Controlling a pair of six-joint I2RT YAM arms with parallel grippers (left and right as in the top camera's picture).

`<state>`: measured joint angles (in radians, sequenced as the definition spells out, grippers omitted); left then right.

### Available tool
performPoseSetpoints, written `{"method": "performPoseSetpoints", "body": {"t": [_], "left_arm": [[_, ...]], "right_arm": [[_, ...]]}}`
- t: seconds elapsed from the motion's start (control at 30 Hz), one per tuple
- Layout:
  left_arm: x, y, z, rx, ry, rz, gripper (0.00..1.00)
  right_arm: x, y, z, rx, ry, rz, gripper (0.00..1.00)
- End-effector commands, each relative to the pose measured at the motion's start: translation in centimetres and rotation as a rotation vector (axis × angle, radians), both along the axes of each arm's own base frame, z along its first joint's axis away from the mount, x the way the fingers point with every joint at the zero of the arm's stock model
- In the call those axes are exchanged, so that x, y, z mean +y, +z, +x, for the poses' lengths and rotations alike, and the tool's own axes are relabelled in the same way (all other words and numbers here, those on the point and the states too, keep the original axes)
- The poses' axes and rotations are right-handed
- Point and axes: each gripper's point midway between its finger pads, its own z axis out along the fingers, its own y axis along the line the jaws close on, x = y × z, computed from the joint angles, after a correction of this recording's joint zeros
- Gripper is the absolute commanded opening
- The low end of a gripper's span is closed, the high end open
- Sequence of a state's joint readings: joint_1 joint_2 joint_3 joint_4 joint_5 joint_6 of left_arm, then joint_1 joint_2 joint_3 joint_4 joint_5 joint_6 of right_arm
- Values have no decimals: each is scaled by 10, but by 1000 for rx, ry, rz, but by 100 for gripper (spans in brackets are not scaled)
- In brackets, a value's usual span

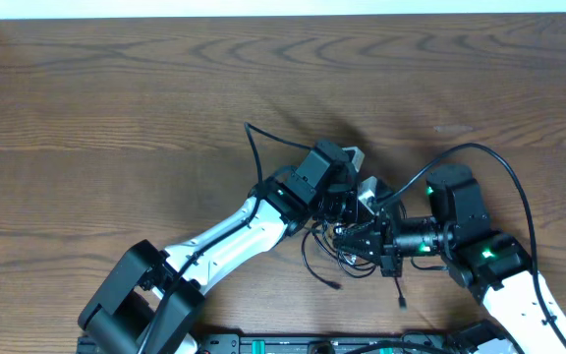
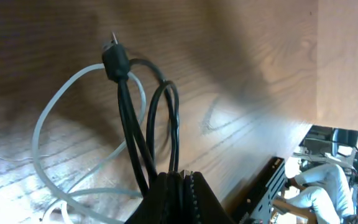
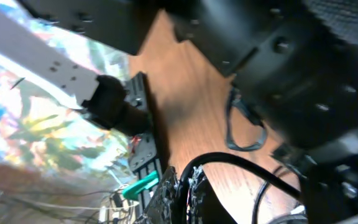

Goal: Untangle cables

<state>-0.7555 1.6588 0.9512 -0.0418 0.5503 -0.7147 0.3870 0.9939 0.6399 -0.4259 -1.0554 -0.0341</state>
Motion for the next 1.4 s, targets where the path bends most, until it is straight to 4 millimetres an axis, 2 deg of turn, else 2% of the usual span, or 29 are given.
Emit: {"method": "performPoseSetpoints", "body": {"t": [0.0,0.13,0.2,0.3,0.37,0.5,0.6,0.87,1.03,1.23,1.3,1.37], "left_arm": [[-2,4,5,-13,11,-3,8],[0,2,7,-27,19,11,8],[1,1,9,-32,29,21,8],[1,1,9,-30,29,22,8],[2,0,8,-27,28,24,8],[5,-4,4,-11,24,43,8],[8,-8,1,-8,7,67,8],[11,-11,-3,2,-3,84,8],[9,-10,-7,14,-19,71,8],[8,-10,-8,18,-23,67,8],[8,-9,-8,20,-26,65,8],[8,-9,-8,19,-26,65,8]], "right_arm": [[6,35,-33,-33,207,178,1],[5,30,-31,-31,187,156,1],[1,8,-17,-2,78,35,1],[-9,-18,-7,33,-22,-101,1],[-14,-28,-5,48,-59,-159,1],[-20,-37,2,37,-104,-215,1],[-21,-36,11,-5,-128,-222,1],[-10,-14,24,-70,-136,-126,1],[-13,-18,32,-93,-174,-159,1],[-20,-18,54,-172,-263,-204,1],[-19,-17,54,-178,-261,-198,1],[-11,-8,44,-172,-191,-137,1]]}}
